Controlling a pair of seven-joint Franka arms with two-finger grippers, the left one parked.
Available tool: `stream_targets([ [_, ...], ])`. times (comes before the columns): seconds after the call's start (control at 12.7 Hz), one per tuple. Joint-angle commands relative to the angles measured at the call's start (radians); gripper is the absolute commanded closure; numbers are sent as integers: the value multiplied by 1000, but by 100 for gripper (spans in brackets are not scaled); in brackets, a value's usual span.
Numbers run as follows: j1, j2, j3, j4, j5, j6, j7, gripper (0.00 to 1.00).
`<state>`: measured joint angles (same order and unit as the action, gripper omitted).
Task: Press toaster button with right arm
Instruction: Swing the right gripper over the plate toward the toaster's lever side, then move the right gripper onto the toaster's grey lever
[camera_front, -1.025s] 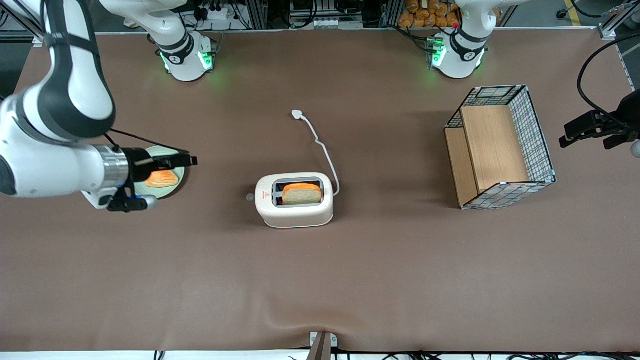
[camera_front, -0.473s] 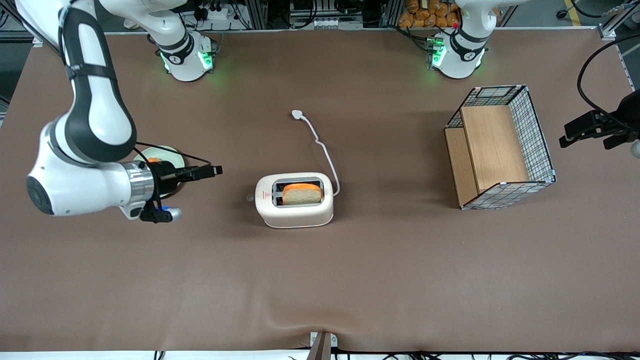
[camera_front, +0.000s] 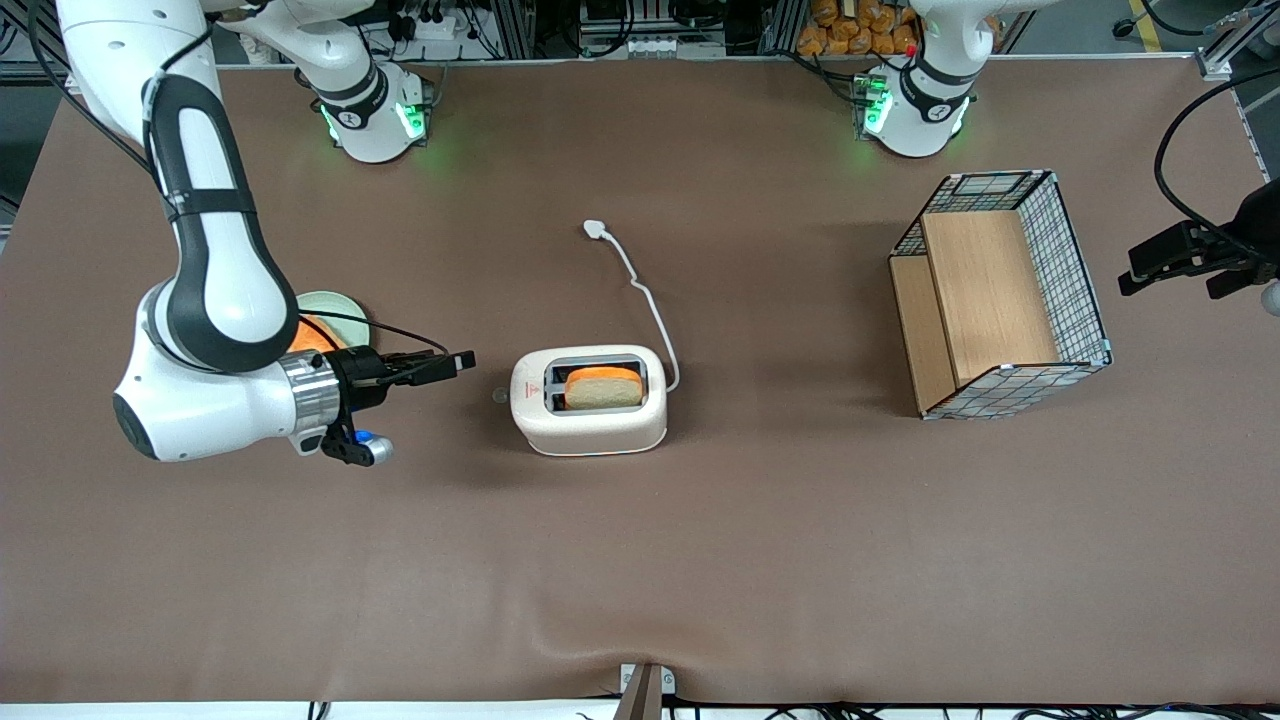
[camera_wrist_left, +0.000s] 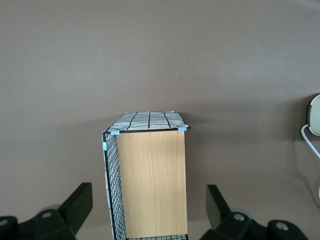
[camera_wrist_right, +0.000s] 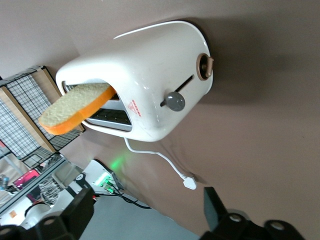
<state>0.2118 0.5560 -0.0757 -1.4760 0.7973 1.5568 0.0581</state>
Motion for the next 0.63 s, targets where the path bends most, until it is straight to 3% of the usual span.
stream_targets([
  [0.0, 14, 19, -7, 14, 51, 29, -1, 25],
  [0.24, 37, 31, -6, 19, 65, 98, -4, 57],
  [0.39, 41, 48, -7, 20, 71, 112, -49, 69],
  [0.55, 34, 79, -7, 20, 109, 115, -162, 73],
])
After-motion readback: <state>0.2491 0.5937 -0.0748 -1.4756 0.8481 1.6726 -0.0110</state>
